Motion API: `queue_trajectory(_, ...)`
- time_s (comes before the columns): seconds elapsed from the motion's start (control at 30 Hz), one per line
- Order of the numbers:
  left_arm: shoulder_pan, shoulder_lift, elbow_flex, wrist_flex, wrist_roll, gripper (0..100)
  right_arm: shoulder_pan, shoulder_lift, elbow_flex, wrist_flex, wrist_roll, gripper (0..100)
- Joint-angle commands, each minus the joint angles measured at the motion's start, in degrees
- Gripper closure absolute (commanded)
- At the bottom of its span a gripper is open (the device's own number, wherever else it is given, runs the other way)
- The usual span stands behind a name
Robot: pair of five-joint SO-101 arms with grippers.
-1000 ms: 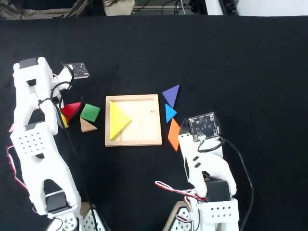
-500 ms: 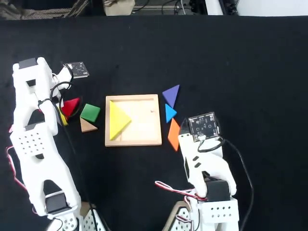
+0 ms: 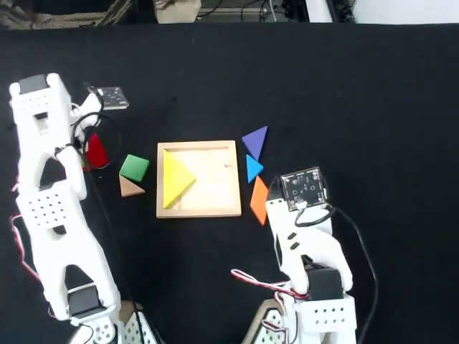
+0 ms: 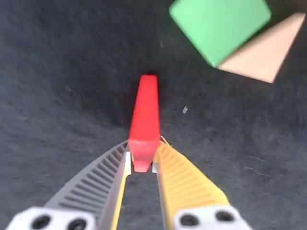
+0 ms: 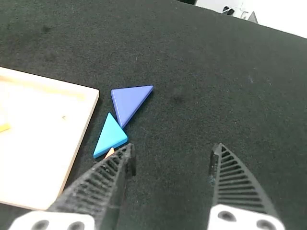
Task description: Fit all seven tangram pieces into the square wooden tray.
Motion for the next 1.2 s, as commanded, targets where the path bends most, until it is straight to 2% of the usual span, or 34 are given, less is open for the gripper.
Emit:
queue_trajectory(0.0, 1.63, -0.79, -4.79, 0.70, 4.40, 97, 0.88, -3.38, -0.31, -0.70, 0.44, 73.7)
queue_trajectory(0.2, 4.53, -1.14, -4.97, 0.70, 12.84, 97, 0.97, -3.38, -0.31, -0.70, 0.44, 73.7)
queue_trajectory(0.33, 6.73, -8.44, -3.47, 0.79, 19.08, 97, 0.97, -3.38, -0.31, -0.70, 0.44, 73.7)
queue_trajectory(0.5, 12.00, -28.40, 6.90, 0.79, 29.36, 97, 0.97, -3.47, -0.31, -0.70, 0.44, 73.7)
queue_trajectory(0.73, 25.36, -59.69, 30.37, -0.09, 46.51, 97, 1.05, -3.47, -0.31, -0.70, 0.44, 73.7)
queue_trajectory(0.87, 28.18, -69.71, 39.08, -7.38, 64.18, 97, 3.16, -3.74, -0.31, -1.05, 0.44, 73.7)
queue_trajectory(1.07, 28.53, -74.81, 54.46, -14.77, 109.98, 97, 6.86, -3.74, -0.31, -3.16, -0.09, 73.7)
queue_trajectory(1.1, 29.41, -75.60, 57.01, -16.35, 115.08, 97, 6.86, -3.74, -0.31, -3.16, -0.09, 73.7)
queue_trajectory(1.17, 32.66, -77.54, 60.79, -22.51, 114.99, 97, 6.86, -3.74, -0.31, -3.16, -0.09, 73.7)
